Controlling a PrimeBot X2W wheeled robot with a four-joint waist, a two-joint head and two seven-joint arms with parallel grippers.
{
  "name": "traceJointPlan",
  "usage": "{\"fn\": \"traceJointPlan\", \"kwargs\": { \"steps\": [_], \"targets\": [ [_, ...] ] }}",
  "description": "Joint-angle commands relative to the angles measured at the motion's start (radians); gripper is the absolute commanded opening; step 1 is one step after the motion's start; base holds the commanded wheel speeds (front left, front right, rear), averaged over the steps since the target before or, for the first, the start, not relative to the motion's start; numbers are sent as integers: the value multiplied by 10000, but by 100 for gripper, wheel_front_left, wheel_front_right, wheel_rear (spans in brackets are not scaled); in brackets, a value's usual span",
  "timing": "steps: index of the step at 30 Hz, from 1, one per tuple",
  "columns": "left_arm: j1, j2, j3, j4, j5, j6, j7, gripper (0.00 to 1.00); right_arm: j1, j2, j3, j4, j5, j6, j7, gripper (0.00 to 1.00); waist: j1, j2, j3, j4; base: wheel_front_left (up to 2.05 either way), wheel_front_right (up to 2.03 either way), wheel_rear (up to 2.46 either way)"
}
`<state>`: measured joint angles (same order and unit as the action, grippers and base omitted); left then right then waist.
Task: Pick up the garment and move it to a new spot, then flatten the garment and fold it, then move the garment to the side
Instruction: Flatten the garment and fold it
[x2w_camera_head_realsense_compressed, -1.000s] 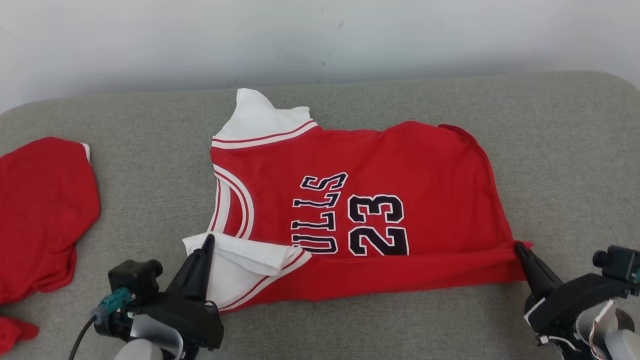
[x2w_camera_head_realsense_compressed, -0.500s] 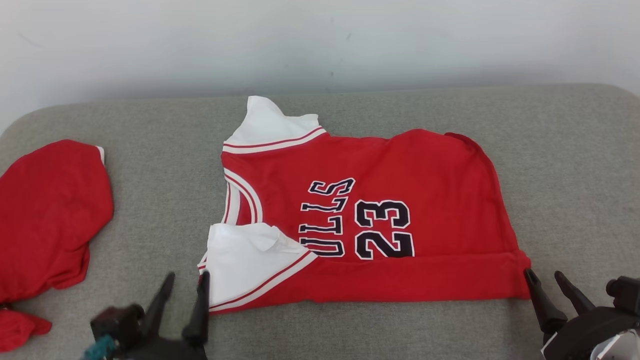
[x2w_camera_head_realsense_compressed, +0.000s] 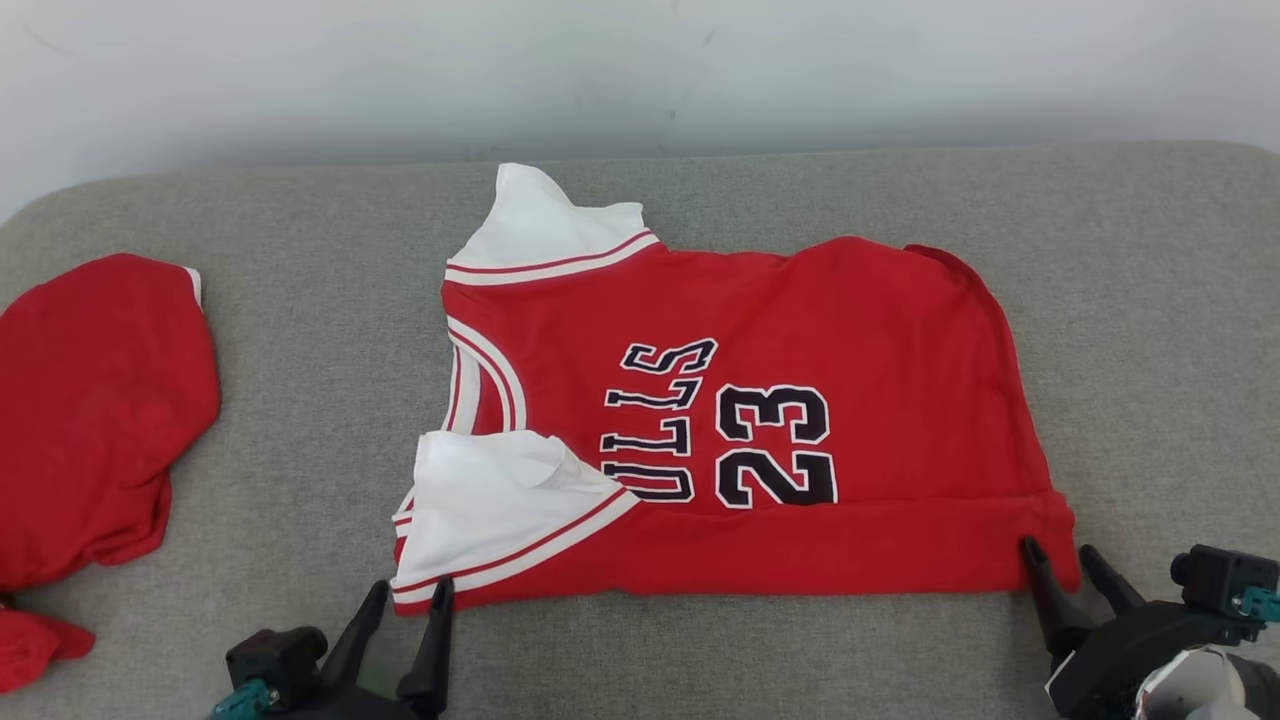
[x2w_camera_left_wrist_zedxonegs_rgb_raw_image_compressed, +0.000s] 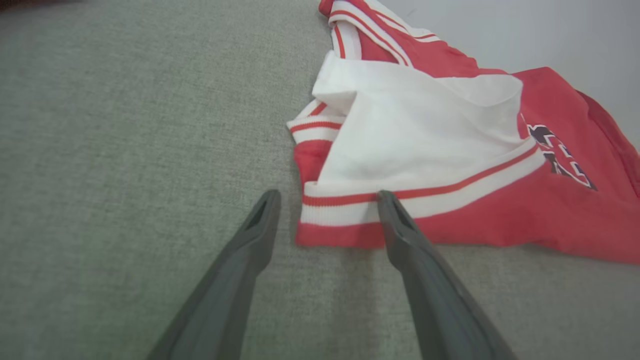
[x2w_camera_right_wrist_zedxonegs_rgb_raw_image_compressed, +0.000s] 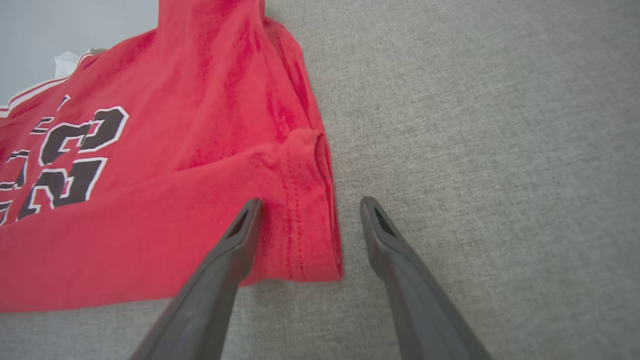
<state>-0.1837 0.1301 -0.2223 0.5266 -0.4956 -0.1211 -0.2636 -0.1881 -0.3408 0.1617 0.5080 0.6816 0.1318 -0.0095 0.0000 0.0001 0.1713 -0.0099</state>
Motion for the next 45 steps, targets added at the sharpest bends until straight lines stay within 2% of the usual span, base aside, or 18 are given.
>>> {"fn": "traceJointPlan", "kwargs": {
  "steps": [1, 2, 3, 4, 11, 17, 24, 29, 30, 31, 32, 33, 38, 45],
  "targets": [
    [-84, -4, 12, 31, -34, -2, -6, 100, -60, 36, 22, 54, 61, -24, -15, 100, 0, -1, 25, -30, 0, 0, 0],
    [-185, -9, 6, 91, -54, -12, -5, 59, -150, 79, 78, 201, 70, -24, -45, 43, 0, -1, 36, -45, 0, 0, 0],
    [-252, -27, 35, 129, -101, -27, -5, 42, -235, 131, 122, 362, 133, -24, -94, 13, 0, -1, 35, -53, 0, 0, 0],
    [-278, -40, 49, 183, -114, -42, -6, 0, -312, 198, 174, 514, 181, -24, -143, 0, 0, -1, 23, -58, 0, 0, 0],
    [13, -24, 470, -68, -248, -70, -8, 0, -474, 288, 725, 967, 482, -24, -807, 0, 0, -1, -441, 1, 0, 0, 0],
    [1202, 14, 660, -719, -132, -75, -7, 0, 334, -53, 1006, 415, 868, -24, -1103, 0, 0, -1, -1149, 175, 0, 0, 0],
    [2939, -240, 702, -1624, -212, -20, -7, 0, 2039, -563, 509, -814, 1063, -24, -721, 0, 0, -1, -1453, 358, 0, 0, 0],
    [3684, -414, 647, -2093, -111, 238, -8, 0, 3051, -305, -165, -1622, 918, -24, -216, 0, 0, -1, -1428, 377, 0, 0, 0],
    [3738, -443, 629, -2112, -117, 238, -8, 0, 3151, -229, -284, -1731, 841, -24, -150, 23, 0, -1, -1433, 380, 0, 0, 0],
    [3726, -441, 592, -2136, -18, 267, -8, 0, 3220, -133, -393, -1822, 734, -24, -86, 62, 0, -1, -1446, 386, 0, 0, 0],
    [3667, -439, 582, -2180, 69, 287, -8, 47, 3287, -23, -470, -1919, 634, -24, -8, 100, 0, -1, -1468, 389, 0, 0, 0],
    [3589, -445, 624, -2242, 114, 313, -8, 98, 3323, 65, -499, -2051, 499, -24, 40, 100, 0, -1, -1503, 390, 0, 0, 0],
    [3243, -421, 959, -2616, 467, 360, -8, 100, 3299, 379, -949, -2800, -343, -24, -212, 100, 0, -1, -1732, 322, 0, 0, 0],
    [2851, -545, 1826, -3836, 1241, 746, -8, 100, 3039, 858, -1240, -3855, -1594, -24, -1063, 100, 0, -1, -1803, 199, 0, 0, 0]
  ]
}}
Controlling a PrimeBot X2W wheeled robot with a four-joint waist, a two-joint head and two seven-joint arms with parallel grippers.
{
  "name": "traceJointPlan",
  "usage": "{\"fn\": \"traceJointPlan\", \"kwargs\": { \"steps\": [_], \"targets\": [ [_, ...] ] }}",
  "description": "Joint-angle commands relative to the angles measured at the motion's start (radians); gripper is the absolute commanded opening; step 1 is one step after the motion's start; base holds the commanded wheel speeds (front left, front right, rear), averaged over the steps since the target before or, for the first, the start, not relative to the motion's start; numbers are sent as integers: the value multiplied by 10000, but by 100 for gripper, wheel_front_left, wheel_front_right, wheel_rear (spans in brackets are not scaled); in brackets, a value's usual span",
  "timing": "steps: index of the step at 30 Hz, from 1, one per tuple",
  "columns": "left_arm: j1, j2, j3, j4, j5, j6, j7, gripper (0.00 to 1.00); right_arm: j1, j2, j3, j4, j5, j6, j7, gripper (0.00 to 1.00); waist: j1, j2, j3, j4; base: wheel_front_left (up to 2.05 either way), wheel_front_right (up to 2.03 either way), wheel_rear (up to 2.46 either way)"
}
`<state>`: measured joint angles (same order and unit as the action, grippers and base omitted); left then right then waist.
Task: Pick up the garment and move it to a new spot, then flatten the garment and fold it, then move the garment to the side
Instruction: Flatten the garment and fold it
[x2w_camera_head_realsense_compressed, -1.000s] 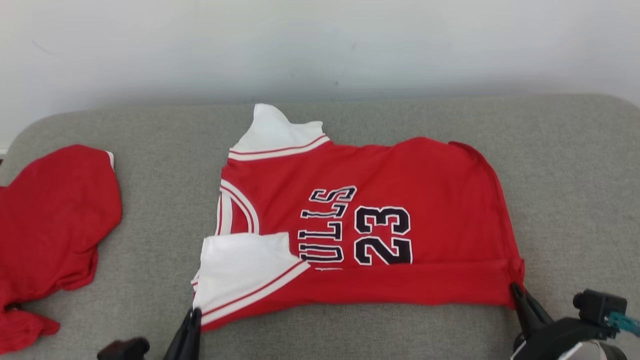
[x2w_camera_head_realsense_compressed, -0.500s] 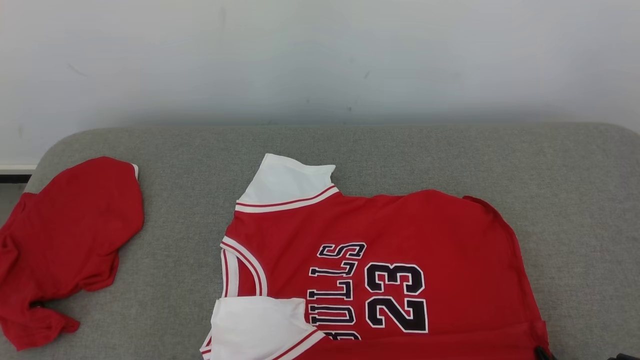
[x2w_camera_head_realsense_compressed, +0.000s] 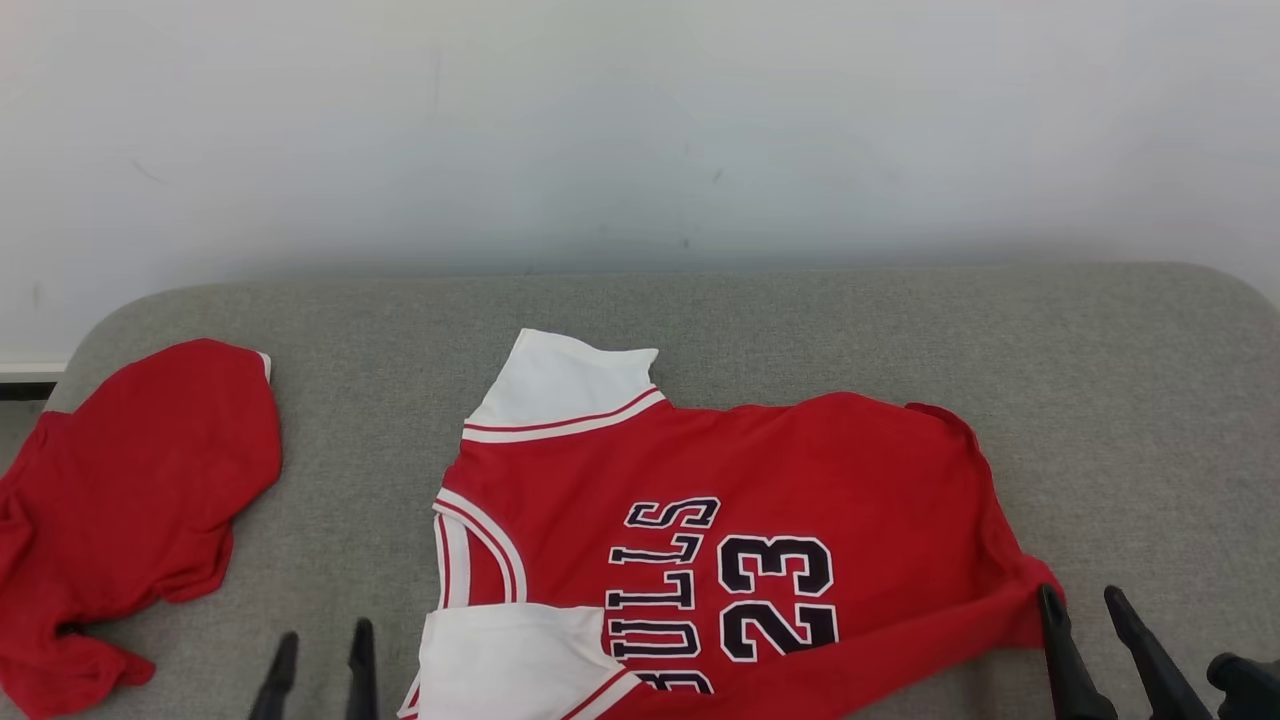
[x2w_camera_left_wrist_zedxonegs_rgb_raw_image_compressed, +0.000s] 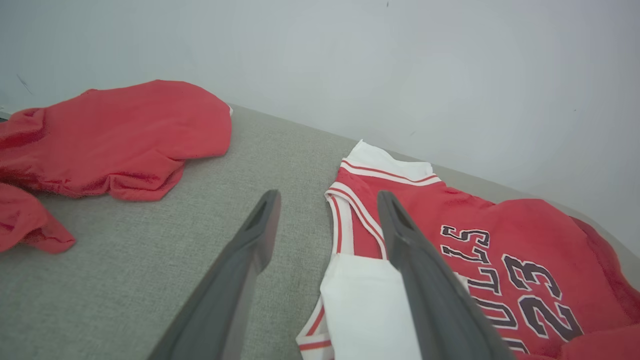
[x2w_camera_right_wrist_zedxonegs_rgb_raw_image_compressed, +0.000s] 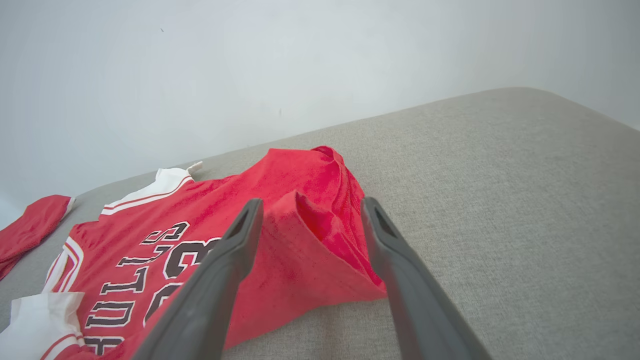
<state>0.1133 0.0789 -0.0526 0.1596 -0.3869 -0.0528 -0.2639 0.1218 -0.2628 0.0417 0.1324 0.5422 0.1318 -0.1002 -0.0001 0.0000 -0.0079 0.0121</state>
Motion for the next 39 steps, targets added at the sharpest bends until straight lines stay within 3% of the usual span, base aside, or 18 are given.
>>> {"fn": "traceJointPlan", "kwargs": {
  "steps": [1, 9, 20, 24, 28, 33, 39],
  "targets": [
    [-119, -33, 129, -165, 154, 63, -4, 100, -60, 78, -39, -99, -200, -24, -156, 100, 1, 0, -11, -21, 0, 0, 0],
    [-523, -169, 939, -840, 1056, 138, -4, 100, 105, 670, -138, -291, -1722, -25, -981, 100, 1, 0, -62, -14, 0, 0, 0],
    [-37, -246, 1238, -1202, 1858, 157, -4, 100, 89, 672, -312, -622, -2322, -25, -1384, 100, 1, 0, -52, -214, 0, 0, 0],
    [-506, -58, 1142, -1112, 2163, -68, -4, 100, -274, 421, -141, -580, -2576, -25, -1421, 100, 1, 0, 56, -254, 0, 0, 0],
    [-1734, 517, 844, -765, 2335, -383, 92, 100, -1277, -9, -19, -167, -2163, -25, -903, 100, 1, 0, 449, -363, 0, 0, 0],
    [-4431, 1397, 238, -148, 2043, -696, 952, 100, -3501, -793, 629, 582, -1782, -25, 112, 100, 1, 0, 1568, -557, 0, 0, 0],
    [-7996, 2128, -1047, 1218, 790, -763, 2128, 100, -6548, -1476, 1687, 2207, -1212, -25, 1580, 100, 1, 0, 3131, -762, 0, 0, 0]
  ]
}}
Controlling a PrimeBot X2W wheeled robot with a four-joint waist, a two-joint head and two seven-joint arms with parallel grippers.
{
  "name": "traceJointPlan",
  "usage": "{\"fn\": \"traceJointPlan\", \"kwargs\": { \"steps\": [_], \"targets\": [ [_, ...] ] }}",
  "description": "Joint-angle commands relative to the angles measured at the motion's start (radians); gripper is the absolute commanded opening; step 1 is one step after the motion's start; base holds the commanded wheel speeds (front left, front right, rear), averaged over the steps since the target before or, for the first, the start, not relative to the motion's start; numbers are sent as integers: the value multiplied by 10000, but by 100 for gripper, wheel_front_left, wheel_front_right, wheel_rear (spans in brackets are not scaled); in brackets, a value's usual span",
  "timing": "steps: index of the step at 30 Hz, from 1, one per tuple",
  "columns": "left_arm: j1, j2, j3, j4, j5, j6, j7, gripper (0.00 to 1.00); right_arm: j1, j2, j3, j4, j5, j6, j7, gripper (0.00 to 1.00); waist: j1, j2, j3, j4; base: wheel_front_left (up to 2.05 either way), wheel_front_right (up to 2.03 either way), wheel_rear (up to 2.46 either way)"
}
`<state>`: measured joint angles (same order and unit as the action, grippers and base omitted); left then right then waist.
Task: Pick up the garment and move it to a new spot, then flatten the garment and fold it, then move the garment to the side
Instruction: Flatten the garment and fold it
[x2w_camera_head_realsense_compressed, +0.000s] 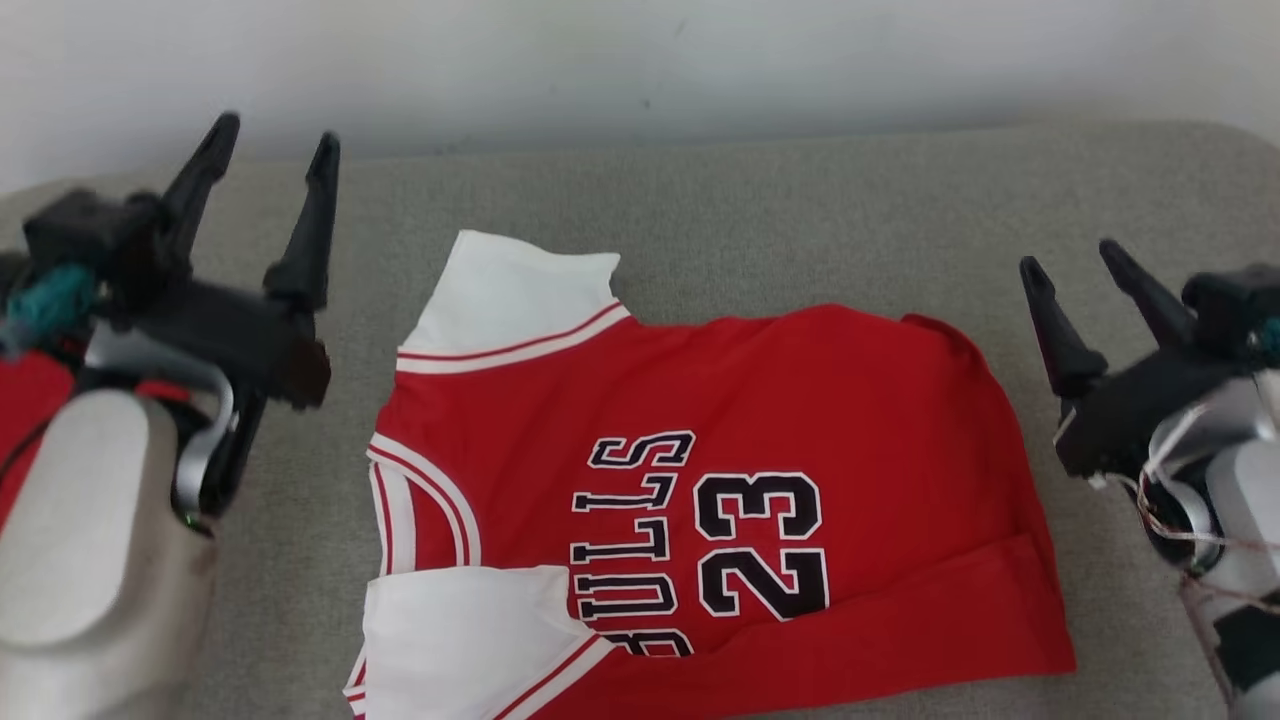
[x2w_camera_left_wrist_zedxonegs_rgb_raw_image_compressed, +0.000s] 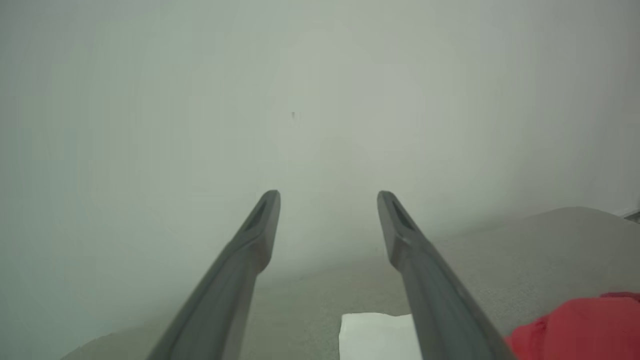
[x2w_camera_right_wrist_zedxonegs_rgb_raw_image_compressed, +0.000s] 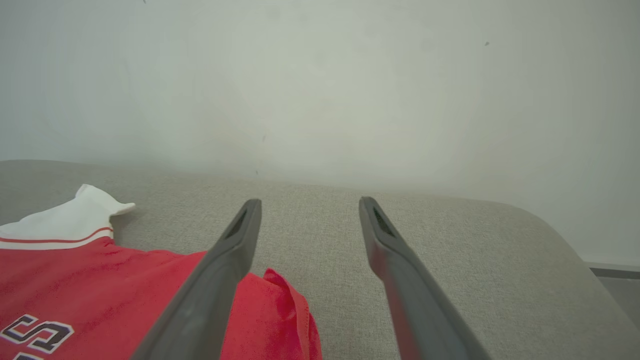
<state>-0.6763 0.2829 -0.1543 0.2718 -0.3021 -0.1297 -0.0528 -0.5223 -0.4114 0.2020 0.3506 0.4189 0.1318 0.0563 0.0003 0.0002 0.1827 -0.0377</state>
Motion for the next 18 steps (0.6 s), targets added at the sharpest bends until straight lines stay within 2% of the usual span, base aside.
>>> {"fn": "traceJointPlan", "kwargs": {
  "steps": [1, 5, 6, 10, 18],
  "targets": [
    [-643, 257, -314, 380, -298, 12, 168, 100, -583, -69, 340, 265, 86, -25, 219, 100, -3, -2, 1463, -305, 0, 0, 0],
    [-2390, 621, -1734, 1577, -1112, 8, 686, 100, -2117, -262, 1475, 1256, 351, -25, 888, 100, -3, -2, 2149, -451, 0, 0, 0],
    [-2390, 621, -1734, 1577, -1112, 8, 686, 100, -2117, -262, 1475, 1256, 351, -25, 888, 100, -3, -2, 2149, -451, 0, 0, 0],
    [-3517, 858, -2772, 2822, -1991, 6, 1030, 100, -3249, -367, 2794, 1877, 715, -25, 1473, 100, -3, -2, 2558, -642, 0, 0, 0],
    [-4371, 1173, -4463, 4660, -3439, 5, 1285, 100, -4494, -702, 5035, 2084, 1880, -25, 2165, 100, -3, -2, 2761, -1100, 0, 0, 0]
  ]
}}
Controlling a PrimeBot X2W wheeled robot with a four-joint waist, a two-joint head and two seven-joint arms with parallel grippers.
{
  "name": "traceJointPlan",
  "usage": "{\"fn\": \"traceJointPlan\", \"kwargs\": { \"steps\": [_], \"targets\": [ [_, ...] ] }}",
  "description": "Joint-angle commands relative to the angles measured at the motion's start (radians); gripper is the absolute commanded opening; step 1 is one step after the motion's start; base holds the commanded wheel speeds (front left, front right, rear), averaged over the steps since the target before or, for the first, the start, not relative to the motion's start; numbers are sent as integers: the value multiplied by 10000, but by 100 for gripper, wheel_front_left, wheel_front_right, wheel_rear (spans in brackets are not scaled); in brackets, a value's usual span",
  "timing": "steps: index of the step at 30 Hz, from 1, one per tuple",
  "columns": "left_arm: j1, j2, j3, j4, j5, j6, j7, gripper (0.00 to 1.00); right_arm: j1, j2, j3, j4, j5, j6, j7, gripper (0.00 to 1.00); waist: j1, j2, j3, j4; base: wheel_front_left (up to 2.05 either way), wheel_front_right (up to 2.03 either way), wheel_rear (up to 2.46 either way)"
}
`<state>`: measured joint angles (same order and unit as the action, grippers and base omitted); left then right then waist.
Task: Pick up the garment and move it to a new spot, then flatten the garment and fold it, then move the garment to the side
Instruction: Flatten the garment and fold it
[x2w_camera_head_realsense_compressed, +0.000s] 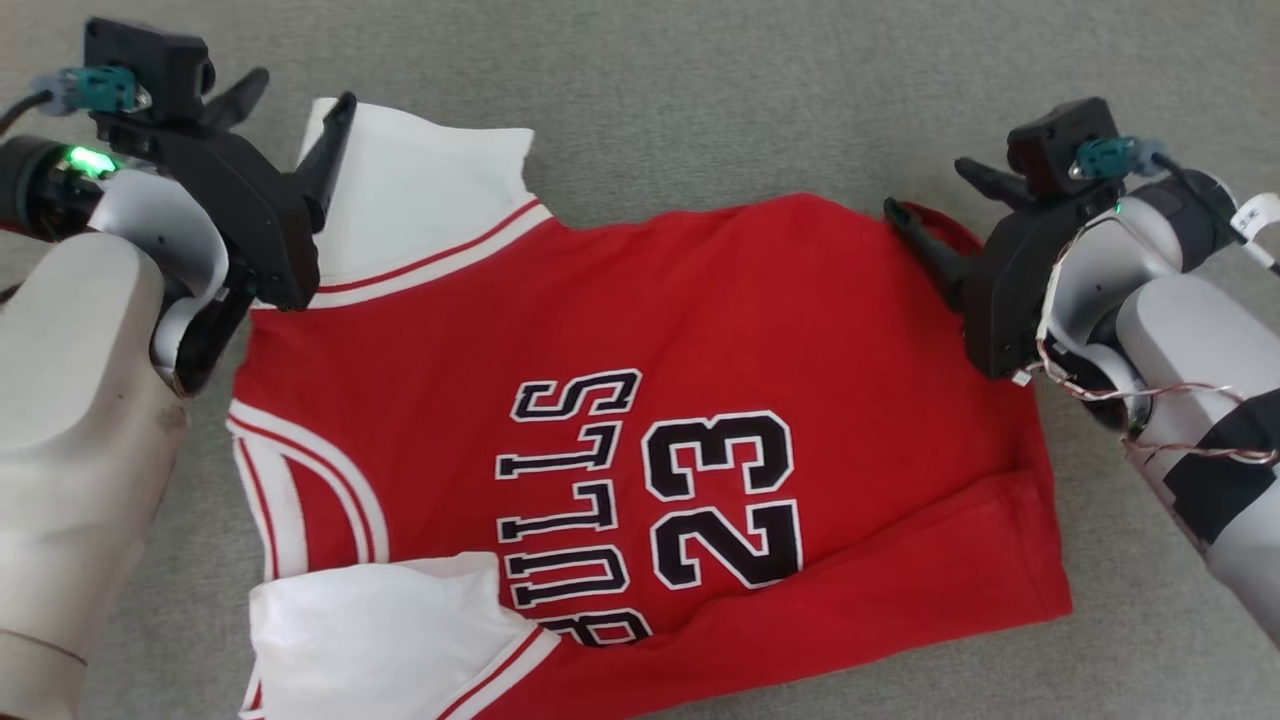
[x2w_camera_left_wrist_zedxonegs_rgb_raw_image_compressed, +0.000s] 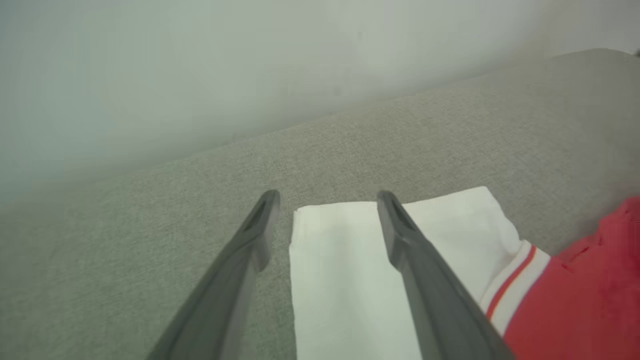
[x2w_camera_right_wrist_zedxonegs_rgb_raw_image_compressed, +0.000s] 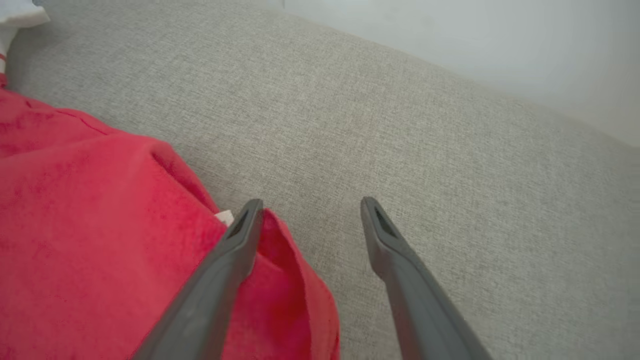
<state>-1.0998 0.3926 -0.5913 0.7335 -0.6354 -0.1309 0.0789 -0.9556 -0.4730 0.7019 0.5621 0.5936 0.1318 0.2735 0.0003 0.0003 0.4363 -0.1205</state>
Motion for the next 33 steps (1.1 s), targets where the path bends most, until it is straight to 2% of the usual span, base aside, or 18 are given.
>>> {"fn": "traceJointPlan", "kwargs": {
  "steps": [1, 8, 13, 25, 26, 27, 28, 29, 33],
  "targets": [
    [-162, 99, -312, 156, -257, 16, -62, 100, -237, -135, 179, -64, 276, -25, 12, 100, -3, -3, 221, -292, 0, 0, 0],
    [-339, 317, -1481, 814, -1102, 15, 48, 100, -464, -580, 1237, -542, 1275, -25, 366, 100, -3, -3, 231, -360, 0, 0, 0],
    [-689, 513, -1915, 1281, -1362, 15, -177, 100, -653, -654, 1760, -756, 1508, -25, 290, 100, -3, -3, 358, -459, 0, 0, 0],
    [-1302, 205, -2595, 2538, -1834, 15, -104, 100, -1396, -462, 2837, -576, 1932, -25, 143, 100, -3, -3, 538, -653, 0, 0, 0],
    [-1275, 198, -2660, 2602, -1927, 15, -26, 100, -1437, -466, 2920, -545, 1976, -25, 138, 82, -3, -3, 540, -658, 0, 0, 0],
    [-1218, 166, -2645, 2684, -2124, 15, 83, 100, -1485, -472, 2996, -523, 2011, -25, 142, 44, -3, -3, 541, -658, 0, 0, 0],
    [-1148, 120, -2659, 2738, -2215, 15, 216, 100, -1538, -470, 3063, -495, 2044, -25, 137, 29, -3, -3, 544, -657, 0, 0, 0],
    [-1068, 95, -2776, 2713, -2290, 13, 321, 0, -1577, -464, 3117, -463, 2091, -25, 115, 0, -3, -3, 547, -654, 0, 0, 0],
    [-967, 181, -2966, 2684, -2511, 16, 256, 0, -1686, -498, 3193, -332, 2261, -25, -1, 0, -3, -3, 554, -613, 0, 0, 0]
  ]
}}
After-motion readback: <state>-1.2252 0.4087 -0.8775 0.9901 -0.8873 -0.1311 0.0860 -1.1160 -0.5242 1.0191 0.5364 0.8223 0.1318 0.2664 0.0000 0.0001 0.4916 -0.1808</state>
